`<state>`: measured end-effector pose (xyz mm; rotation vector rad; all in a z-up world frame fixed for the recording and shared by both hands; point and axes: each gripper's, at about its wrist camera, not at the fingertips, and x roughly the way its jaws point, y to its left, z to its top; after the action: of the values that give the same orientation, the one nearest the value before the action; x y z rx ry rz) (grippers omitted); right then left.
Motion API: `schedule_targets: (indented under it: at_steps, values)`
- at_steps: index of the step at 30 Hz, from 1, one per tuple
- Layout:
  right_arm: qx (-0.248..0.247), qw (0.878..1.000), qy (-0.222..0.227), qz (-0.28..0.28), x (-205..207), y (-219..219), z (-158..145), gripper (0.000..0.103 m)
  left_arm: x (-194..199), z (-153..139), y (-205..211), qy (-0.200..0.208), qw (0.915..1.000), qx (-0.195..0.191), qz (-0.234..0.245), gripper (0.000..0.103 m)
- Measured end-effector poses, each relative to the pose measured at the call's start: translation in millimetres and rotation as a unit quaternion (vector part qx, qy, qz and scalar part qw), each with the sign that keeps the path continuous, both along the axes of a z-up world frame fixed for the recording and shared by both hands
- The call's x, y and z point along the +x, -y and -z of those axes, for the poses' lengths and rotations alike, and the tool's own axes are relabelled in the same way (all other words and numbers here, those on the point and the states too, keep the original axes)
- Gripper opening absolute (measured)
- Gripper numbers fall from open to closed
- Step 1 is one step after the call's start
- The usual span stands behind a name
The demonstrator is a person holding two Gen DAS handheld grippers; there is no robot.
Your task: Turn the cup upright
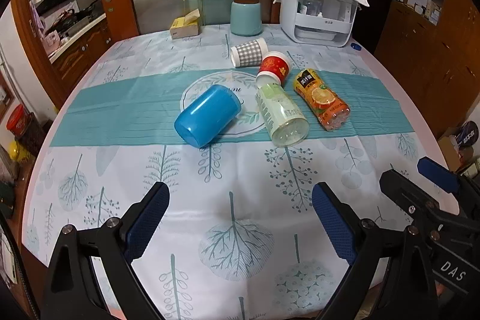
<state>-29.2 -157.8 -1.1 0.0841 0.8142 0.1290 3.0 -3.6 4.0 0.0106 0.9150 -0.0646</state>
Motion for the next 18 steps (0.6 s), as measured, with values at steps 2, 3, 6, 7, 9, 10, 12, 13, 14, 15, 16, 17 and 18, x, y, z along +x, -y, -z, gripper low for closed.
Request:
schedule_targets:
  at_steps: [2,3,6,7,9,10,12,13,14,15,16,17,18]
  values:
    - [0.0,1.0,0.001,-0.001,3,0,-2,0.08,2,-1,-1,0.002,1.0,0.001,0.001,0.095]
    - [0.0,1.0,0.001,-0.003,5,0,-3,0.08,3,-2,-1,0.003,1.0,0.002,0.002,0.095]
    - [0.002,1.0,0.003,-0.007,10,-1,-5,0.08,6,-5,-4,0.006,1.0,-0.001,0.004,0.094]
    - [0.002,1.0,0.004,-0.008,11,-2,-7,0.08,7,-6,-5,0.006,1.0,-0.005,0.004,0.095]
    - [0.002,1.0,0.007,-0.011,12,-2,-8,0.08,8,-8,-6,0.007,0.9999,-0.008,0.006,0.095]
    - [0.001,1.0,0.008,-0.012,13,-2,-10,0.08,9,-8,-6,0.008,0.9999,-0.008,0.007,0.095]
    - [-0.002,1.0,0.011,-0.014,15,-2,-13,0.08,11,-11,-5,0.01,0.9999,-0.004,0.007,0.095]
    - [-0.002,1.0,0.012,-0.015,16,-3,-14,0.08,12,-12,-5,0.011,0.9999,-0.002,0.006,0.095]
    - [-0.002,1.0,0.014,-0.017,17,-2,-16,0.08,13,-13,-4,0.011,0.9999,0.001,0.004,0.095]
    - [-0.002,1.0,0.015,-0.018,18,-2,-18,0.08,15,-14,-4,0.013,0.9999,0.002,0.004,0.095]
    - [-0.002,1.0,0.016,-0.019,19,-2,-19,0.08,16,-16,-5,0.016,0.9999,0.004,0.003,0.095]
    - [-0.002,1.0,0.017,-0.02,19,-2,-20,0.08,17,-18,-5,0.021,0.9997,0.008,0.002,0.095]
    - [-0.001,1.0,0.019,-0.022,21,-1,-23,0.08,18,-21,-5,0.026,0.9996,0.013,0.002,0.095]
